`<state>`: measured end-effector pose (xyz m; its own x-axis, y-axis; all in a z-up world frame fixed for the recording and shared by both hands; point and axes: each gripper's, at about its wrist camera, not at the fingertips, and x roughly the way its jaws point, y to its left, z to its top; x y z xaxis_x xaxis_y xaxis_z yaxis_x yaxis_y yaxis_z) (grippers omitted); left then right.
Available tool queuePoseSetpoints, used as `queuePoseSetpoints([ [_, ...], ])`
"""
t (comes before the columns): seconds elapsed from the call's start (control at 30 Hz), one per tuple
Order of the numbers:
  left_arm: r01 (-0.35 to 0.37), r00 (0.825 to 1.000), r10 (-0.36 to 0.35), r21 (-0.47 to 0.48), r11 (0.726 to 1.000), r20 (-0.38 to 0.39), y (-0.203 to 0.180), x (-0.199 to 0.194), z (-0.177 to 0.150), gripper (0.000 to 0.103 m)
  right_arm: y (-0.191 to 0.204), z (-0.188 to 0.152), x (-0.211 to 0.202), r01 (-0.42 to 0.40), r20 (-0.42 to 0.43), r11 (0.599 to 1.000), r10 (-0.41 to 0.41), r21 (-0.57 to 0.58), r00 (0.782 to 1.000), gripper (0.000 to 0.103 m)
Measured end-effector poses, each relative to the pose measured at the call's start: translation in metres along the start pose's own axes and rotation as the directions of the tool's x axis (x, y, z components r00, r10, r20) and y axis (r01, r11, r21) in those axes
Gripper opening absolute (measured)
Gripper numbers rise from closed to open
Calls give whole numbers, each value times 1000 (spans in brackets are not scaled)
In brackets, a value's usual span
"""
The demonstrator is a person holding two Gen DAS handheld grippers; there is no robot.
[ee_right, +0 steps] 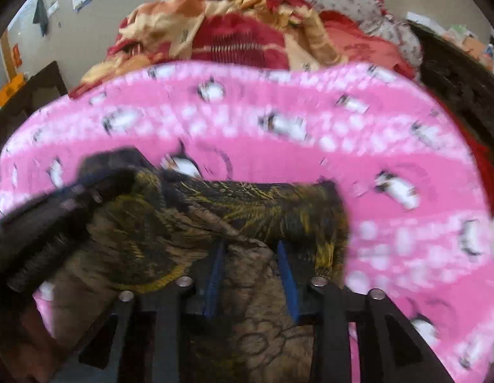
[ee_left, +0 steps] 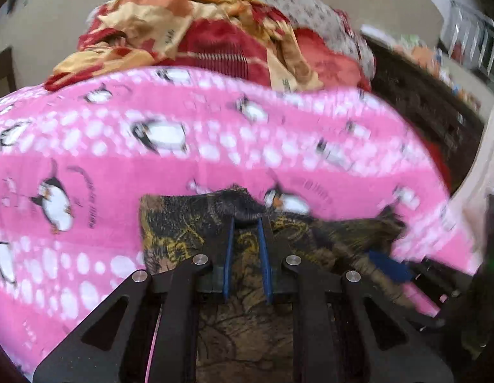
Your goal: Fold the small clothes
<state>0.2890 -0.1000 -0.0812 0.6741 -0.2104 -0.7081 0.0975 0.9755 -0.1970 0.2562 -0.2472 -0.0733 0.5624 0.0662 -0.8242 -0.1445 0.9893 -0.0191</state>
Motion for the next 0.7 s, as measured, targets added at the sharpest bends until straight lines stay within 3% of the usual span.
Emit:
queuePoseSetpoints([
  [0.03,-6,999,5,19,1000,49,-1,-2,-8,14,-4,-4,1,-23,33,1000,23,11,999,35],
  [0.13,21,998,-21,-8,1000,57,5,-2,-10,15,-21,-7,1,-115,63,990,110,79,992,36],
  [0.23,57,997,-55,-35,998,58,11,-1,-10,15,-24,-2,8,-155,66,982,148,107,987,36],
  [0.4,56,997,-54,-37,998,60,10,0,-8,16,-20,-3,9,-144,73,984,137,102,988,37],
  [0.53,13,999,-13,0,1000,49,3,0,-5,15,-21,-1,10,-140,63,985,134,103,989,37],
  [0.57,1,1000,-2,16,1000,30,0,-1,-2,16,-19,1,10,-133,52,986,128,96,990,38],
  [0.63,4,996,4,93,996,-85,-3,-8,14,16,-21,7,5,-145,-13,985,147,99,989,39],
  [0.67,35,992,-25,84,996,-126,2,-21,22,16,-25,13,-4,-127,-58,986,134,107,989,39],
  [0.7,79,989,-72,52,995,-128,11,-37,27,25,-32,16,-23,-109,-46,985,116,133,992,39],
])
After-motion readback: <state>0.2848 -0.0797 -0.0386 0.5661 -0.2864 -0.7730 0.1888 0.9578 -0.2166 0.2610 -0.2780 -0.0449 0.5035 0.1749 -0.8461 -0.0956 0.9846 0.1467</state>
